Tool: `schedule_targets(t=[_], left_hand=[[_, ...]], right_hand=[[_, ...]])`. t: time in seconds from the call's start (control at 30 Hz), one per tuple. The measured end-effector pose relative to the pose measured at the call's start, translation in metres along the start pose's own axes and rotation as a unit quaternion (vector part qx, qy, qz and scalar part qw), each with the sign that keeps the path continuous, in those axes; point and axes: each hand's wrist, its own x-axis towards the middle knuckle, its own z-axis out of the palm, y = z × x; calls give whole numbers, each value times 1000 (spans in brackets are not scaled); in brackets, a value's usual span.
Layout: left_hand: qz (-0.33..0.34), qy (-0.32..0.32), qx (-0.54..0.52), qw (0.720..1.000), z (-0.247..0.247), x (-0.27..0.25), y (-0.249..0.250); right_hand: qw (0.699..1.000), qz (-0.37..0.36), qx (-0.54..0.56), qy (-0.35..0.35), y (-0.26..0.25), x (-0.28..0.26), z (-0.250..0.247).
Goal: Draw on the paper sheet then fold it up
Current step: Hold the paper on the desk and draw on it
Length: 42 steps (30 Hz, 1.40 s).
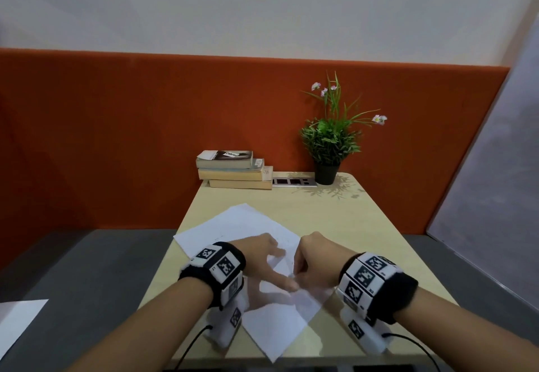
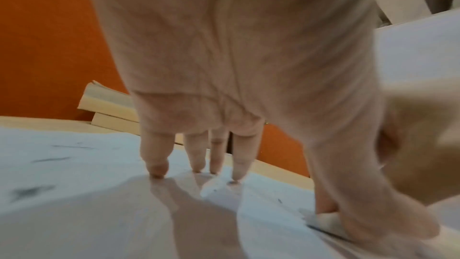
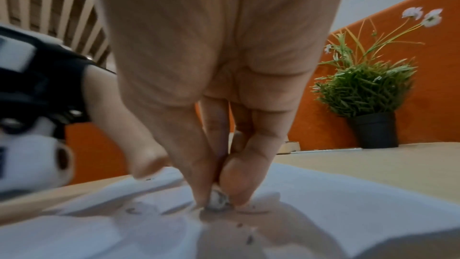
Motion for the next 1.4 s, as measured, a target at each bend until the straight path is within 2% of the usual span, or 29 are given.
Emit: schedule_targets(t=[0.1, 0.2, 0.5, 0.7, 0.8, 0.97, 1.07, 1.17, 1.4], left_hand=[[-45, 3, 65, 997, 8, -3, 11], [-50, -10, 70, 996, 12, -7, 12], [-77, 6, 61, 995, 16, -10, 10], [-69, 7, 45, 997, 18, -7, 5], [-61, 12, 41, 997, 18, -7, 3], [-54, 24, 37, 998, 17, -8, 2], [-57, 46, 43, 996, 20, -10, 5], [-64, 32, 40, 997, 22, -7, 2], [-55, 8, 37, 998, 17, -6, 3]], right_hand=[[999, -22, 3, -30, -6, -14, 4], [999, -36, 1, -38, -5, -10, 1], [999, -8, -26, 29, 2, 66, -11], [999, -23, -4, -27, 5, 25, -5], [997, -55, -21, -53, 3, 14, -3], [999, -35, -22, 6, -6, 56, -8], [999, -26, -43, 16, -14, 74, -7], [998, -20, -60, 10, -15, 61, -4], [997, -55, -22, -56, -3, 3, 0]])
